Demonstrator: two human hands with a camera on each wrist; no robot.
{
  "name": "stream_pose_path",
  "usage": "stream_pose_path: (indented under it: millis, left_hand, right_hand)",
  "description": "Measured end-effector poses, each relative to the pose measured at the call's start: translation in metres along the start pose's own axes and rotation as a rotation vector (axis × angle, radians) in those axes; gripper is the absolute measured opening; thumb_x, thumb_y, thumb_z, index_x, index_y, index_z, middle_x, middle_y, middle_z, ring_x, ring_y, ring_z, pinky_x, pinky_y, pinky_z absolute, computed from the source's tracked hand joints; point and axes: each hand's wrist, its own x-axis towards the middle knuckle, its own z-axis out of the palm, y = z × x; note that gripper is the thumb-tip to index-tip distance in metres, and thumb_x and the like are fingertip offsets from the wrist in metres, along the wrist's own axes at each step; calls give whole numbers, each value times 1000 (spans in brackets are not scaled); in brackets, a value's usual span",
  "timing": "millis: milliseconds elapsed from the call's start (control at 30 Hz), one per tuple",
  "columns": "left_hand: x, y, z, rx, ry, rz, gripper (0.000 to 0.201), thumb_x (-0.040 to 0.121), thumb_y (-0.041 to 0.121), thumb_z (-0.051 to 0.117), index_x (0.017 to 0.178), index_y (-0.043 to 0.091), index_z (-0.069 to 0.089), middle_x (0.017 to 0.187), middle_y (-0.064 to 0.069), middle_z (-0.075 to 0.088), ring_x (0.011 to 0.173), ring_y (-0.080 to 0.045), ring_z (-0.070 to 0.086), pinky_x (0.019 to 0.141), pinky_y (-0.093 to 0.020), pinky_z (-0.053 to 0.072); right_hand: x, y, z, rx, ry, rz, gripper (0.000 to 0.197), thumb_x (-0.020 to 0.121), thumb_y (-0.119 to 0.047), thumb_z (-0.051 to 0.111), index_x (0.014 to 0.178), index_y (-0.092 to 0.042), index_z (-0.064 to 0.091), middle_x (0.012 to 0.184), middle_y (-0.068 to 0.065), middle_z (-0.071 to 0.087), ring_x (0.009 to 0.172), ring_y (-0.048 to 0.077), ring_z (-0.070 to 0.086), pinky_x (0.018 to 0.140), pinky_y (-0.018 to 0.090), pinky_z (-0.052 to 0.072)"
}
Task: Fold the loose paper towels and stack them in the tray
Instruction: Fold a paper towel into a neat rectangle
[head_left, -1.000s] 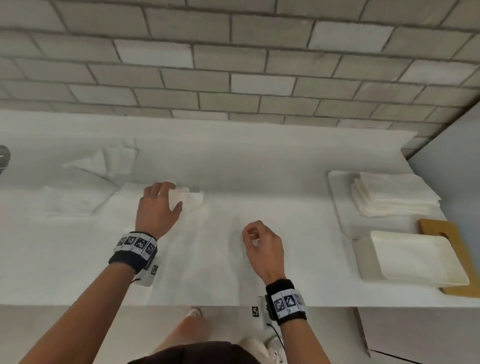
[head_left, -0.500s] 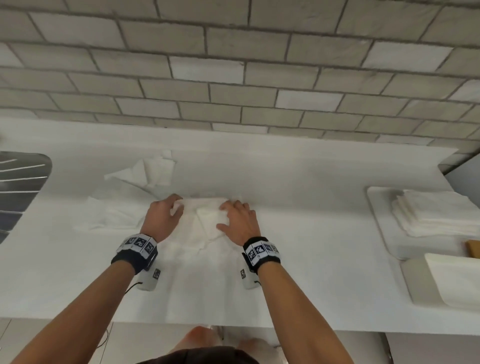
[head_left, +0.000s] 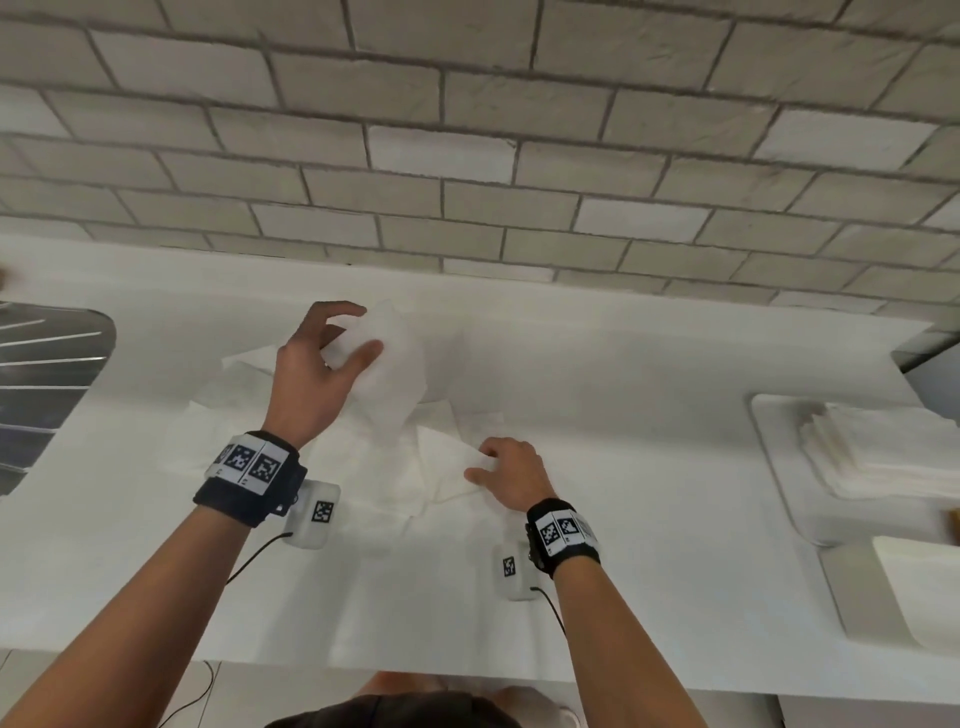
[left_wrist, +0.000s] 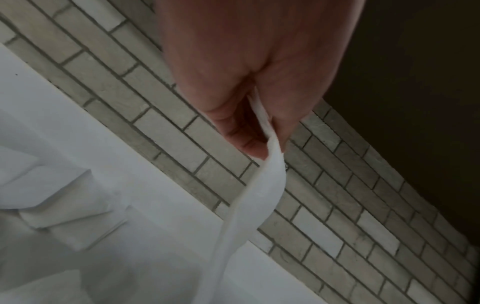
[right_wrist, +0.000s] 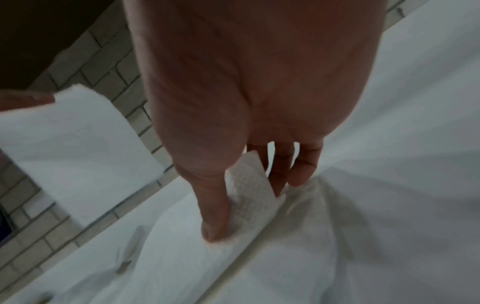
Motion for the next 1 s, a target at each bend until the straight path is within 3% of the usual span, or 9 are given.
stream_pose_path:
  millis: [167, 267, 367, 567, 633, 733, 800, 900, 1000]
  left_hand:
    - [-14, -14, 3, -37, -16, -19, 37, 99, 18, 74, 130, 30, 58, 123, 16, 69, 104, -7, 70, 87, -27, 55]
    - [-26, -23, 7, -41, -57, 2, 20, 102, 7, 66, 108, 25, 72, 117, 13, 73, 112, -10, 68, 101, -31, 50]
    - [-38, -33, 10, -89, -104, -112, 32, 101, 2, 62, 90, 26, 80, 105, 12, 78, 107, -9, 70, 101, -37, 52]
    - [-56, -21, 29, -123, -254, -258, 36, 100, 1, 60, 91, 28, 83, 107, 15, 79, 110, -2, 69, 109, -36, 49]
    - [-61, -11, 41, -115, -344, -247, 34, 102, 8, 60, 92, 31, 83, 108, 17, 79, 110, -2, 69, 111, -40, 48]
    - [-65, -2, 59, -252, -422, -394, 31, 108, 44, 51, 105, 37, 81, 115, 15, 78, 116, -7, 68, 111, -46, 48]
    - [-67, 1, 73, -524, -459, -569, 68, 99, 79, 38, 122, 29, 78, 127, 5, 76, 125, -17, 67, 111, -50, 48]
    - [-70, 10, 92, -678, -435, -639, 72, 102, 76, 35, 127, 23, 76, 127, -3, 77, 121, -22, 71, 102, -46, 55]
    - [-73, -2, 112, -399, -348, -501, 67, 89, 73, 69, 99, 7, 76, 98, -13, 79, 95, -32, 76, 84, -53, 58]
  right_hand:
    - [-16, -7, -14, -14, -48, -116, 24, 87, -38, 85, 100, -26, 68, 141, -5, 54, 130, 21, 44, 109, 40, 41]
    - [-31, -24, -34, 126, -54, -175, 27, 93, -26, 77, 86, -33, 52, 119, 0, 71, 102, 27, 66, 85, 39, 54]
    - [-48, -48, -73, 298, 94, -187, 16, 98, -21, 70, 96, -30, 56, 99, 6, 74, 83, 29, 71, 70, 36, 55]
    - [-72, -89, -145, 773, 182, -280, 12, 102, -11, 69, 103, -22, 64, 103, -16, 79, 97, 5, 75, 85, 26, 61]
    - [-79, -91, -153, 990, 196, -285, 14, 104, -8, 67, 106, -22, 65, 108, -21, 80, 103, 2, 75, 89, 25, 59]
    - [-79, -77, -144, 1031, 271, -276, 14, 102, -13, 71, 113, -12, 62, 121, 14, 76, 109, 26, 73, 91, 44, 58]
    - [-75, -59, -125, 1033, 369, -186, 18, 100, -15, 75, 104, -15, 57, 117, 21, 73, 99, 29, 72, 86, 48, 56]
    - [-75, -34, -91, 946, 363, -46, 20, 97, -16, 78, 104, -21, 61, 109, 7, 78, 95, 23, 76, 86, 50, 62]
    - [-83, -11, -64, 727, 322, 64, 14, 94, -28, 82, 99, -23, 69, 100, -6, 80, 90, 18, 77, 85, 50, 64]
